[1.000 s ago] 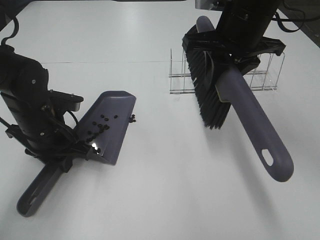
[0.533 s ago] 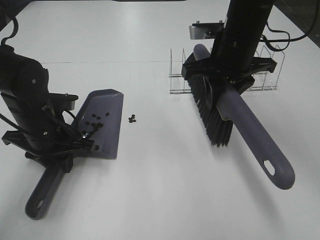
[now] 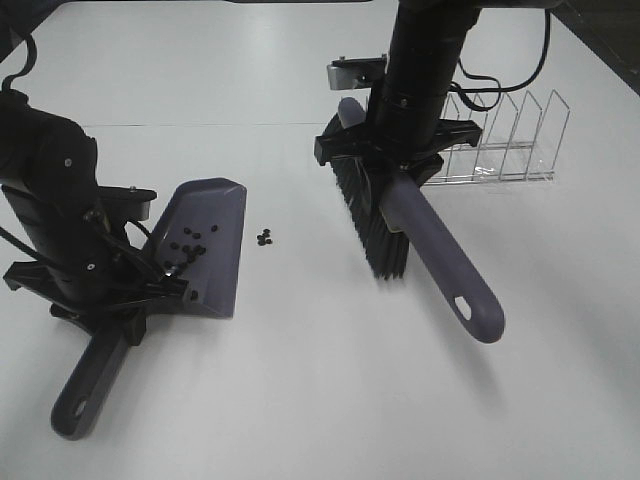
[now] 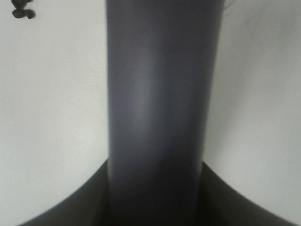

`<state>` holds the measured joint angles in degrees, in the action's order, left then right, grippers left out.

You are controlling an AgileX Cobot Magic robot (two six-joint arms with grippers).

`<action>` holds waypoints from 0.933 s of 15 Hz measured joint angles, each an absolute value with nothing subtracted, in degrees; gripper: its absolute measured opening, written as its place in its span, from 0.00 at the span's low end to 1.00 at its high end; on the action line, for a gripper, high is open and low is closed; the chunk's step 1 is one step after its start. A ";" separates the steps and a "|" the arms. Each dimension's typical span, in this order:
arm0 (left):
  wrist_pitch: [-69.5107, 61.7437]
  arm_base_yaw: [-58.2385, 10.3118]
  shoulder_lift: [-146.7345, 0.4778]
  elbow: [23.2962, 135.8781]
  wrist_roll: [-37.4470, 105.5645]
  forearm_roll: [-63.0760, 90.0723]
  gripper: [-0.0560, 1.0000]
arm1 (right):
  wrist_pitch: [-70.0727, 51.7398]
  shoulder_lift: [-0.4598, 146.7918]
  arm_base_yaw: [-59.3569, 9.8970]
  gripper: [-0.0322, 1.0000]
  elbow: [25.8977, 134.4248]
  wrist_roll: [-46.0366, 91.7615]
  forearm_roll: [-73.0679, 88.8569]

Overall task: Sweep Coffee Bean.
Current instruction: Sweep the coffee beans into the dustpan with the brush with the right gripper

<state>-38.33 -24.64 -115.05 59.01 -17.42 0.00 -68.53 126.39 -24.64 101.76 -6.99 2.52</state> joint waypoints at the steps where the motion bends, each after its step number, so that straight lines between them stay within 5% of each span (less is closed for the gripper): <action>1: -38.33 -24.64 -115.05 59.01 -17.36 0.00 0.35 | -69.04 127.83 -25.55 0.35 103.71 -6.99 2.52; 8: -38.22 -24.64 -115.05 59.01 -15.99 0.00 0.35 | -69.79 139.69 -31.46 0.35 117.46 -6.99 5.16; 14: -38.04 -24.64 -115.05 59.01 -15.41 0.00 0.35 | -70.07 142.38 -33.92 0.35 118.49 -5.10 16.04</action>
